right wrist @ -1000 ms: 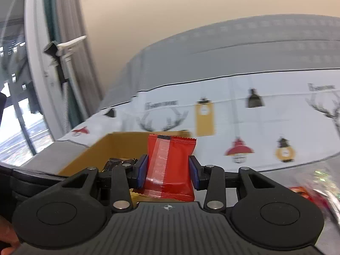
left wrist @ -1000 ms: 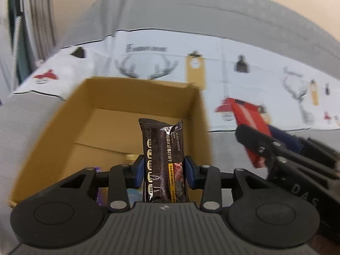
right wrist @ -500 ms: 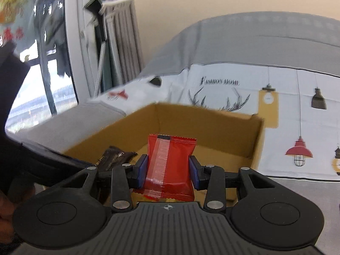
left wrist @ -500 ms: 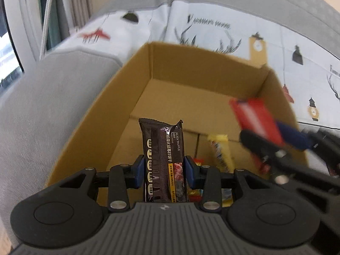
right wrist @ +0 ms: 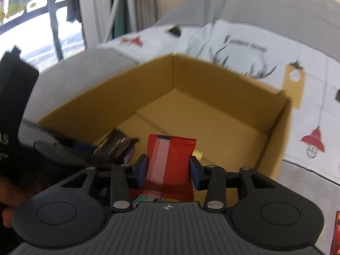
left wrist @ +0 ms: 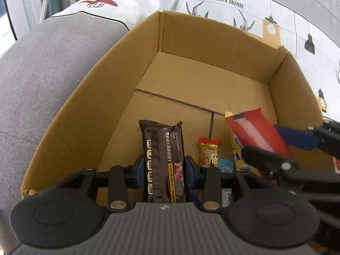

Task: Organize snacks
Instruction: 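Carry both snacks into the box and open both tools to release them, then move both open tools back over the remaining snacks on the bed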

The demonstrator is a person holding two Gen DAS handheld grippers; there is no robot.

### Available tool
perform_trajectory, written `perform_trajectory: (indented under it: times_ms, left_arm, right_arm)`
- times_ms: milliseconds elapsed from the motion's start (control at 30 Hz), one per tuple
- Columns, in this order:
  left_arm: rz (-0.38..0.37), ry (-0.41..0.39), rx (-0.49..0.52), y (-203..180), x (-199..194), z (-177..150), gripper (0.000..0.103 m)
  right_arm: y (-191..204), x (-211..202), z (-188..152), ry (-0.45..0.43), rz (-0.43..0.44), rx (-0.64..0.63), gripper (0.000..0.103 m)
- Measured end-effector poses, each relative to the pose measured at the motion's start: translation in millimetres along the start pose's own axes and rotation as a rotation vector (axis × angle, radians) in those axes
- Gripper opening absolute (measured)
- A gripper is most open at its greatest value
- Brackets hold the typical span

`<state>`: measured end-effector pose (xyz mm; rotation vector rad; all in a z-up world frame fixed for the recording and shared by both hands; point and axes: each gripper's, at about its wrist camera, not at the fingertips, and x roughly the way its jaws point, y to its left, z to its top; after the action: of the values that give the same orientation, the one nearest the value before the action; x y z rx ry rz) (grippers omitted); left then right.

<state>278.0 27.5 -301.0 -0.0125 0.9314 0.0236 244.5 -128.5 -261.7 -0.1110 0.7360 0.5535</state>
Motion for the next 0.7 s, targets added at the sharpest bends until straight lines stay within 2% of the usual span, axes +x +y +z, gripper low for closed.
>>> perform_trajectory:
  times_ms: [67, 100, 133, 167, 200, 233, 333, 400, 467, 533, 600, 700]
  left_arm:
    - [0.01, -0.005, -0.011, 1.2, -5.0, 1.3, 0.058]
    - [0.022, -0.015, -0.016, 1.7, -8.9, 1.4, 0.067]
    - [0.023, -0.026, -0.021, 2.1, -13.4, 1.5, 0.073]
    - [0.018, -0.035, -0.025, 2.0, -17.5, 2.6, 0.075]
    - [0.011, -0.039, -0.029, 1.2, -21.7, 3.0, 0.082]
    - [0.006, -0.047, -0.029, -0.8, -27.0, 3.1, 0.085]
    - [0.027, -0.078, -0.011, -12.0, -43.5, 2.4, 0.086]
    - [0.063, -0.122, 0.002, -25.1, -58.9, 1.4, 0.087]
    - [0.069, -0.144, 0.024, -38.8, -70.6, 1.3, 0.09]
    - [0.033, -0.159, 0.044, -54.9, -80.8, 1.3, 0.103]
    - [0.017, -0.177, 0.077, -72.6, -88.8, -0.2, 0.103]
    - [-0.061, -0.171, 0.07, -96.7, -96.7, -2.2, 0.103]
  right_arm:
    - [0.5, -4.9, -1.1, -0.025, 0.002, 0.005, 0.053]
    - [-2.9, -7.5, -1.7, -0.025, -0.002, 0.036, 0.063]
    - [-7.1, -10.3, -3.5, -0.027, 0.01, 0.068, 0.068]
    - [-12.1, -14.5, -6.7, -0.031, 0.029, 0.1, 0.082]
    - [-17.1, -19.5, -10.5, -0.038, 0.019, 0.124, 0.096]
    - [-22.1, -26.5, -14.8, -0.06, 0.003, 0.14, 0.101]
    - [-30.7, -50.4, -23.1, -0.116, 0.023, 0.156, 0.101]
    - [-33.8, -66.2, -27.3, -0.149, 0.02, 0.171, 0.103]
    - [-38.0, -81.5, -32.1, -0.18, 0.007, 0.193, 0.103]
    - [-44.2, -96.6, -37.5, -0.214, -0.045, 0.229, 0.103]
    - [-51.4, -110.8, -44.1, -0.241, -0.102, 0.274, 0.103]
    - [-68.2, -135.2, -61.8, -0.255, -0.108, 0.284, 0.103]
